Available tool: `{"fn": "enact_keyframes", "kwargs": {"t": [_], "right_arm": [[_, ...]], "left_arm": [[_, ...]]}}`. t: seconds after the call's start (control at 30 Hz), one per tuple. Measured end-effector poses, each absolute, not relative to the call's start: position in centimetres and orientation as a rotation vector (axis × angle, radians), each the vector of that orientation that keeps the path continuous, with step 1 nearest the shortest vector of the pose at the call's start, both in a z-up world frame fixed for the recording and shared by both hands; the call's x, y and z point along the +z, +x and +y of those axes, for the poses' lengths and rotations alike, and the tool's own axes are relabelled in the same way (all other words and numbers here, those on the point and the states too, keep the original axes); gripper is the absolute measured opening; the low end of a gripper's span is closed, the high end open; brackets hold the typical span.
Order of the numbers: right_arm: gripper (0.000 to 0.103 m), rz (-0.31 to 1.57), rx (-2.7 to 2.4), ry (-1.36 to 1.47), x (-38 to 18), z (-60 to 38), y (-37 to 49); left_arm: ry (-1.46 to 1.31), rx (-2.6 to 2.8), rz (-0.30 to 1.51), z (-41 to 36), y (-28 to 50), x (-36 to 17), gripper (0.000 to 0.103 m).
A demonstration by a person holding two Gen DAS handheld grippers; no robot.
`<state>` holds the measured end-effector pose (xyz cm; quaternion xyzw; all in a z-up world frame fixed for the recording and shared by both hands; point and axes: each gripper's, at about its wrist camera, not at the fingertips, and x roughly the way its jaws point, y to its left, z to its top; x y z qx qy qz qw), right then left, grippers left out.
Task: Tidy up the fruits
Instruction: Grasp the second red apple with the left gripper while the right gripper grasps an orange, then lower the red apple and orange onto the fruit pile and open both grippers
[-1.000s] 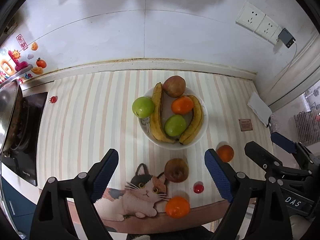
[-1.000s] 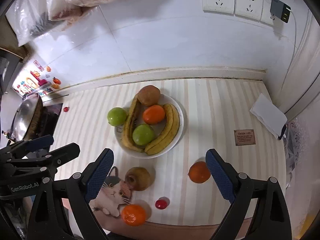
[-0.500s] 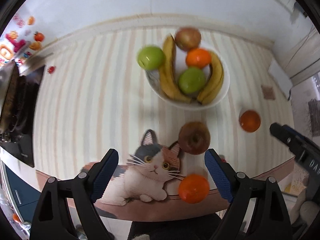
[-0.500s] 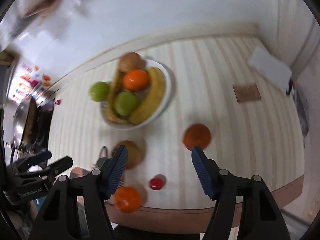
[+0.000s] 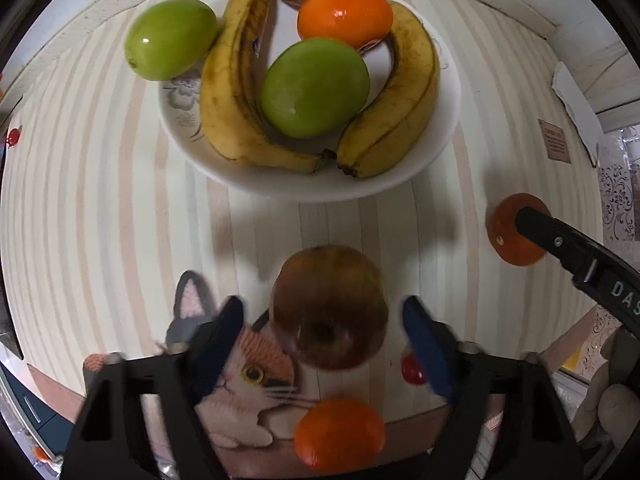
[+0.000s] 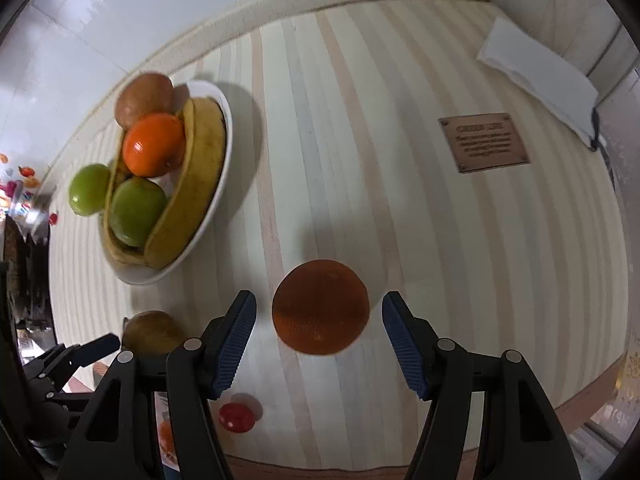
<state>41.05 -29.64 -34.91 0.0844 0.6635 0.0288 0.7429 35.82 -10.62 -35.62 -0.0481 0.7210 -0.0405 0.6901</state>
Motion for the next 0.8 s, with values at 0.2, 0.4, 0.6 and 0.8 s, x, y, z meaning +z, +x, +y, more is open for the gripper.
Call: {"fn": "enact_keyframes", "kwargs": {"t": [0.2,0.4,0.6,0.8], "right_arm": [[0.059,1.458,0.069,0.149,-35.9,-29.1,41.5],[0.058,1.445,0.089,0.159,-35.7,-28.5,41.3],[0.058,1.404,0.136,0.187,-33.4,-27.0,41.2],[0.058,1.351,0.207,0.22,-30.3,-24.7,42.7]], "left_arm": [[-0.081,-0.067,1.584,-10.4,35.7,-35.4,0.061],[-0.105,-0.022,1.576,-7.8,35.4,-34.9,0.061],[-0.14,-0.009,1.549,-5.7,35.4,-33.1,0.061],[-0.197,-0.059,1.489,-5.2,37.2,-29.0,0.061]]}}
